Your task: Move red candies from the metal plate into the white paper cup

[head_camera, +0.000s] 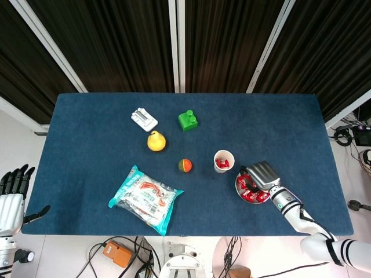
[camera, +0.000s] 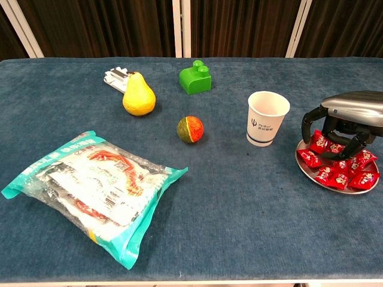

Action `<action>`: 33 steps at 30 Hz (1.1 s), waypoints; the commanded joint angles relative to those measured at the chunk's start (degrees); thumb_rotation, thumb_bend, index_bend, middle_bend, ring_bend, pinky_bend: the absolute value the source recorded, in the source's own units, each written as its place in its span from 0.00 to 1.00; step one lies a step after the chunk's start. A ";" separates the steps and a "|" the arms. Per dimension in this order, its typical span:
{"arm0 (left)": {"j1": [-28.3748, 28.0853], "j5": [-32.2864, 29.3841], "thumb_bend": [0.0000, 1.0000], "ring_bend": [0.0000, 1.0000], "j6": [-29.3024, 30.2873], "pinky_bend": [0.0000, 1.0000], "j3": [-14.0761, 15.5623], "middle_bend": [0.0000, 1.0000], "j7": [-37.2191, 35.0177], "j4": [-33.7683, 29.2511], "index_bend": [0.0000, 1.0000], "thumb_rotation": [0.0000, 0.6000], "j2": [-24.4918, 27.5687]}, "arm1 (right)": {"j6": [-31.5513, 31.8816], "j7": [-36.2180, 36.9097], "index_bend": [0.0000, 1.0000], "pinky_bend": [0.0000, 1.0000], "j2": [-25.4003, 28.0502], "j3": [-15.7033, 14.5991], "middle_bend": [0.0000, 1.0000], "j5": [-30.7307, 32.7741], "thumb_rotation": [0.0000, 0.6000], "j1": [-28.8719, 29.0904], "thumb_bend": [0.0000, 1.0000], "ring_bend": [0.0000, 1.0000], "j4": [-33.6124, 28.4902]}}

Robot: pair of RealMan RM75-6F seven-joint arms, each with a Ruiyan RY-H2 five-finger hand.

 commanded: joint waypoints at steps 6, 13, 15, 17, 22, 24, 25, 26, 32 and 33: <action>0.20 -0.07 0.00 0.00 0.20 0.00 0.03 0.00 -0.11 0.16 0.00 1.00 -0.02 | -1.27 -1.24 0.48 1.00 -1.20 -0.14 0.91 0.52 1.00 0.48 0.48 1.00 1.22; 0.15 -0.13 0.00 0.00 -0.07 0.00 0.08 0.00 -0.20 0.41 0.00 1.00 -0.22 | -1.08 -1.67 0.48 1.00 -1.48 -0.18 0.91 0.62 1.00 0.23 0.47 1.00 1.43; 0.11 -0.15 0.00 0.00 -0.15 0.00 0.07 0.00 -0.19 0.48 0.00 1.00 -0.26 | -1.18 -1.70 0.48 1.00 -1.69 -0.14 0.91 0.56 1.00 0.29 0.47 1.00 1.52; 0.12 -0.19 0.00 0.00 -0.15 0.00 0.05 0.00 -0.21 0.54 0.00 1.00 -0.23 | -1.40 -1.79 0.48 1.00 -1.88 -0.12 0.91 0.54 1.00 0.41 0.47 1.00 1.60; 0.25 -0.42 0.00 0.00 -0.18 0.00 0.07 0.00 -0.45 0.79 0.00 1.00 -0.18 | -1.89 -2.51 0.49 1.00 -2.45 -0.14 0.91 0.71 1.00 0.70 0.47 1.00 1.90; 0.28 -0.42 0.00 0.00 -0.16 0.00 0.09 0.00 -0.56 0.89 0.00 1.00 -0.22 | -2.10 -2.86 0.51 1.00 -2.77 -0.18 0.91 0.92 1.00 0.78 0.47 1.00 2.09; 0.31 -0.40 0.00 0.00 -0.15 0.00 0.12 0.00 -0.62 0.95 0.00 1.00 -0.27 | -2.18 -3.20 0.54 1.00 -2.96 -0.21 0.91 1.09 1.00 0.82 0.47 1.00 2.22; 0.34 -0.42 0.00 0.00 -0.15 0.00 0.13 0.00 -0.66 1.00 0.00 1.00 -0.30 | -2.13 -3.42 0.56 1.00 -3.07 -0.21 0.91 1.20 1.00 0.81 0.47 1.00 2.28; 0.49 -0.38 0.00 0.00 0.13 0.00 0.09 0.00 -0.88 1.16 0.00 1.00 -0.35 | 0.16 -3.39 0.69 1.00 -2.22 0.14 0.92 0.61 1.00 -0.05 0.48 1.00 1.22; 0.49 -0.33 0.00 0.00 0.18 0.00 0.08 0.00 -0.92 1.15 0.00 1.00 -0.35 | 0.81 -3.05 0.70 1.00 -1.65 0.22 0.92 0.23 1.00 -0.33 0.48 1.00 0.62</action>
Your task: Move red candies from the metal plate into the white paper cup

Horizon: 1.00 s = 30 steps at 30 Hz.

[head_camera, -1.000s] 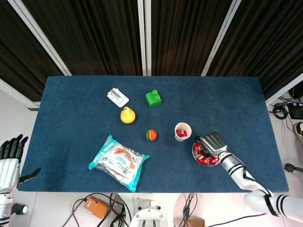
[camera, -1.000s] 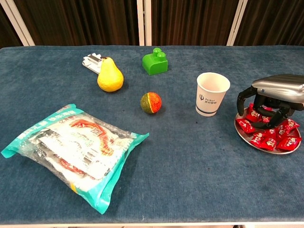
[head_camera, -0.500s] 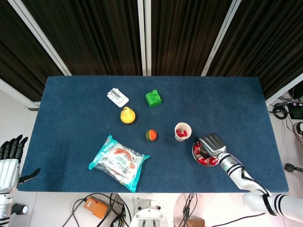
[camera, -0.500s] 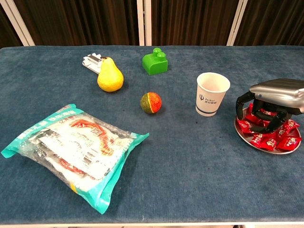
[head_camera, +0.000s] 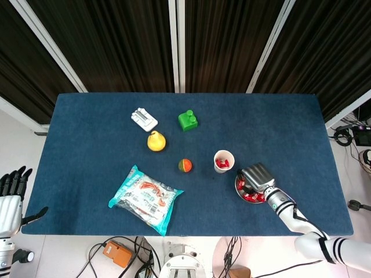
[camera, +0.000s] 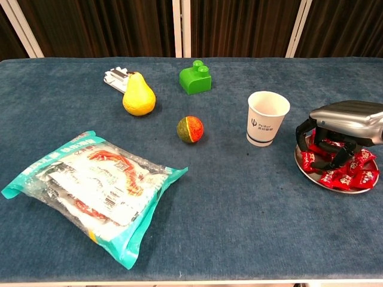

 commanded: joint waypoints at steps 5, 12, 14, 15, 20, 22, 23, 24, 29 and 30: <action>-0.12 0.20 0.00 0.00 0.06 0.00 -0.12 0.00 0.03 -0.10 0.00 1.00 0.13 | 4.25 3.99 0.70 1.00 4.34 2.07 0.92 -2.51 1.00 -1.24 0.48 1.00 -4.71; -0.33 0.32 0.00 0.00 0.01 0.00 -0.28 0.00 0.40 -0.60 0.00 1.00 0.34 | 4.57 8.02 0.69 1.00 7.41 7.54 0.92 -1.68 1.00 1.10 0.48 1.00 -8.95; -0.31 0.33 0.00 0.00 0.04 0.00 -0.26 0.00 0.55 -0.68 0.00 1.00 0.38 | 3.45 8.23 0.68 1.00 6.89 8.96 0.92 -0.26 1.00 2.40 0.48 1.00 -8.38; -0.27 0.33 0.00 0.00 0.07 0.00 -0.24 0.00 0.57 -0.70 0.00 1.00 0.39 | 2.92 8.19 0.67 1.00 6.56 9.33 0.92 0.23 1.00 2.93 0.48 1.00 -8.09; -0.11 -0.14 0.00 0.00 -0.12 0.00 -0.19 0.00 0.64 -0.76 0.00 1.00 0.39 | 0.25 7.54 0.63 1.00 4.15 10.09 0.92 2.41 1.00 5.32 0.48 1.00 -6.15; -0.16 -0.05 0.00 0.00 -0.19 0.00 -0.15 0.00 0.74 -0.75 0.00 1.00 0.37 | -0.66 7.05 0.60 1.00 3.36 10.06 0.92 3.28 1.00 6.04 0.48 1.00 -5.27; -0.18 -0.04 0.00 0.00 -0.24 0.00 -0.14 0.00 0.78 -0.74 0.00 1.00 0.37 | -0.86 6.73 0.58 1.00 3.09 10.01 0.92 3.63 1.00 6.25 0.48 1.00 -4.92; -0.18 -0.08 0.00 0.00 -0.29 0.00 -0.12 0.00 0.79 -0.74 0.00 1.00 0.39 | -0.92 6.42 0.56 1.00 2.84 9.95 0.92 3.92 1.00 6.39 0.48 1.00 -4.62; -0.27 -0.27 0.00 0.00 -0.44 0.00 -0.27 0.00 0.79 -0.76 0.00 1.00 0.43 | -0.72 6.06 0.44 1.00 2.32 9.40 0.92 4.42 1.00 6.42 0.48 1.00 -3.93; -0.31 -0.22 0.00 0.00 -0.47 0.00 -0.26 0.00 0.82 -0.77 0.00 1.00 0.42 | -0.66 6.09 0.41 1.00 2.38 9.28 0.92 4.38 1.00 6.36 0.48 1.00 -3.92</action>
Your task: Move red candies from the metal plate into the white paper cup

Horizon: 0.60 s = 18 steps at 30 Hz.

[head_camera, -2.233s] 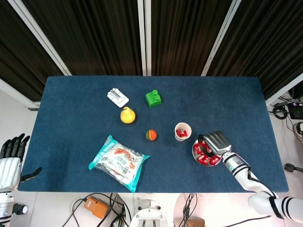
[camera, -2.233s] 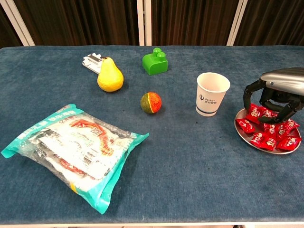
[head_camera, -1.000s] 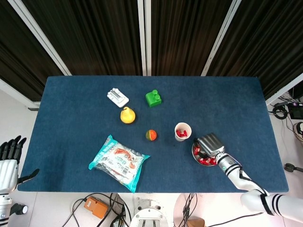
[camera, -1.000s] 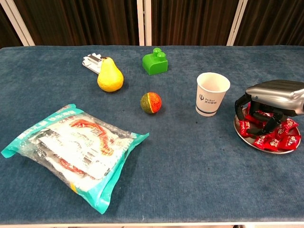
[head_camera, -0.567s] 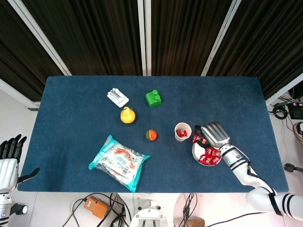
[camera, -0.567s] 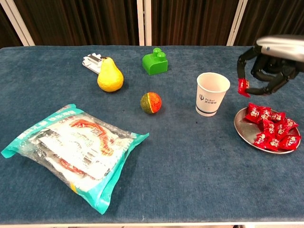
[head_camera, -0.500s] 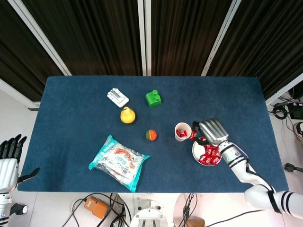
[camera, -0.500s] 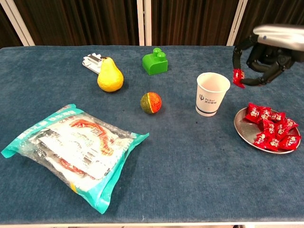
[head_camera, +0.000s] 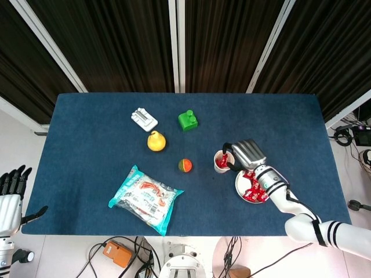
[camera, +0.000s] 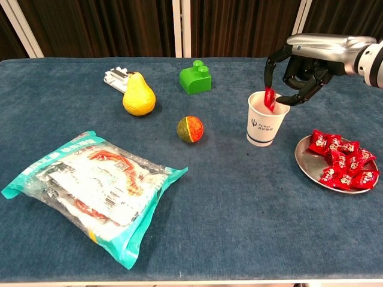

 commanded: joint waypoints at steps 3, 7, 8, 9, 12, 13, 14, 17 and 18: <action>-0.18 0.19 0.00 0.00 -0.09 0.00 -0.04 0.00 0.12 -0.01 0.00 1.00 -0.07 | 0.81 0.50 0.35 1.00 0.48 -0.47 0.92 -0.55 1.00 -0.56 0.47 1.00 -0.24; -0.23 0.24 0.00 0.00 -0.13 0.00 -0.03 0.00 -0.07 0.07 0.00 1.00 -0.12 | 4.15 1.82 0.35 1.00 2.83 -1.75 0.92 -2.74 1.00 -3.18 0.46 1.00 -1.88; -0.25 0.21 0.00 0.00 -0.19 0.00 -0.03 0.00 -0.10 0.12 0.00 1.00 -0.10 | 5.09 1.85 0.37 1.00 3.58 -2.29 0.92 -3.18 1.00 -4.05 0.46 1.00 -2.22; -0.28 0.14 0.00 0.00 -0.27 0.00 -0.06 0.00 -0.12 0.17 0.00 1.00 -0.08 | 6.26 1.98 0.41 1.00 4.47 -3.12 0.92 -3.62 1.00 -5.29 0.46 1.00 -2.49; -0.35 0.15 0.00 0.00 -0.17 0.00 -0.21 0.00 -0.34 0.29 0.00 1.00 -0.04 | 7.38 2.24 0.46 1.00 6.22 -5.60 0.92 -3.58 1.00 -8.09 0.46 1.00 -2.30; -0.35 0.19 0.00 0.00 -0.09 0.00 -0.24 0.00 -0.40 0.34 0.00 1.00 -0.05 | 7.44 2.07 0.47 1.00 6.58 -6.29 0.92 -3.41 1.00 -8.74 0.46 1.00 -2.09; -0.36 0.22 0.00 0.00 -0.07 0.00 -0.25 0.00 -0.44 0.38 0.00 1.00 -0.07 | 7.39 1.84 0.48 1.00 6.82 -6.92 0.92 -3.12 1.00 -9.31 0.46 1.00 -1.87; -0.47 0.38 0.00 0.00 -0.16 0.00 -0.19 0.00 -0.46 0.39 0.00 1.00 -0.19 | 6.39 1.19 0.48 1.00 6.97 -8.29 0.92 -1.84 1.00 -10.37 0.46 1.00 -0.83; -0.50 0.50 0.00 0.00 -0.16 0.00 -0.15 0.00 -0.44 0.39 0.00 1.00 -0.25 | 5.96 1.00 0.49 1.00 6.83 -8.47 0.92 -1.33 1.00 -10.49 0.46 1.00 -0.40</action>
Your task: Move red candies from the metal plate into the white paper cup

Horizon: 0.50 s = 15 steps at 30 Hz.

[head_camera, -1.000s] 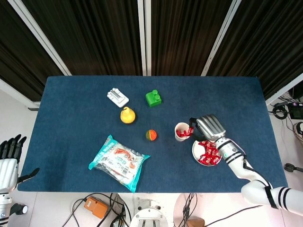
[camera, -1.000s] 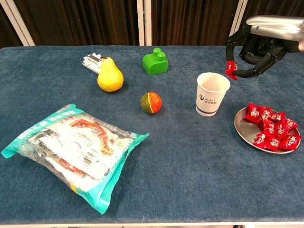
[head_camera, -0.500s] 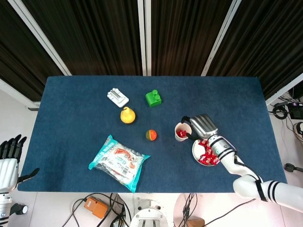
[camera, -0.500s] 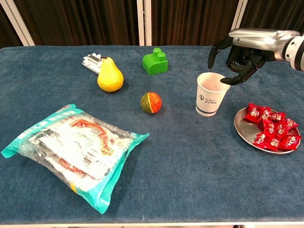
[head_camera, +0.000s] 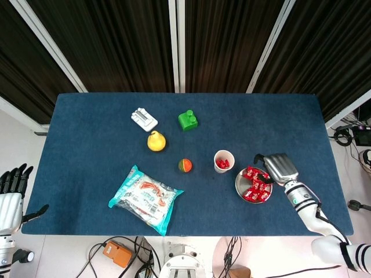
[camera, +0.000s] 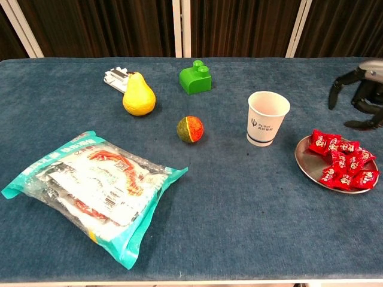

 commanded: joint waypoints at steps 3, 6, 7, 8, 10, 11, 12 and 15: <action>-0.07 0.38 0.00 0.00 0.09 0.00 0.14 0.00 0.14 -0.05 0.00 1.00 -0.26 | -1.79 -0.80 0.50 1.00 -1.10 -0.89 0.92 1.84 1.00 -0.71 0.46 1.00 2.74; 0.02 0.36 0.00 0.00 0.25 0.00 0.15 0.00 0.26 -0.18 0.00 1.00 -0.25 | -2.67 -0.69 0.50 1.00 -2.25 -0.72 0.92 2.01 1.00 -0.49 0.46 1.00 4.31; 0.03 0.36 0.00 0.00 0.29 0.00 0.15 0.00 0.30 -0.24 0.00 1.00 -0.21 | -2.93 -0.65 0.50 1.00 -2.58 -0.60 0.92 2.06 1.00 -0.37 0.46 1.00 4.77; 0.06 0.37 0.00 0.00 0.34 0.00 0.16 0.00 0.39 -0.34 0.00 1.00 -0.14 | -3.35 -0.64 0.50 1.00 -2.97 -0.42 0.92 2.17 1.00 -0.16 0.46 1.00 5.26; 0.12 0.34 0.00 0.00 0.48 0.00 0.13 0.00 0.51 -0.47 0.00 1.00 -0.07 | -4.17 -0.73 0.50 1.00 -3.54 -0.21 0.92 2.39 1.00 0.24 0.46 1.00 5.79; 0.16 0.31 0.00 0.00 0.54 0.00 0.12 0.00 0.57 -0.57 0.00 1.00 -0.04 | -4.67 -0.84 0.50 1.00 -3.95 -0.05 0.92 2.53 1.00 0.52 0.46 1.00 6.16; 0.20 0.29 0.00 0.00 0.59 0.00 0.12 0.00 0.60 -0.65 0.00 1.00 -0.02 | -4.99 -1.00 0.50 1.00 -4.30 0.03 0.92 2.60 1.00 0.73 0.46 1.00 6.48; 0.29 0.27 0.00 0.00 0.66 0.00 0.18 0.00 0.73 -0.78 0.00 1.00 0.06 | -5.83 -1.47 0.49 1.00 -5.13 0.28 0.92 3.01 1.00 1.22 0.46 1.00 7.30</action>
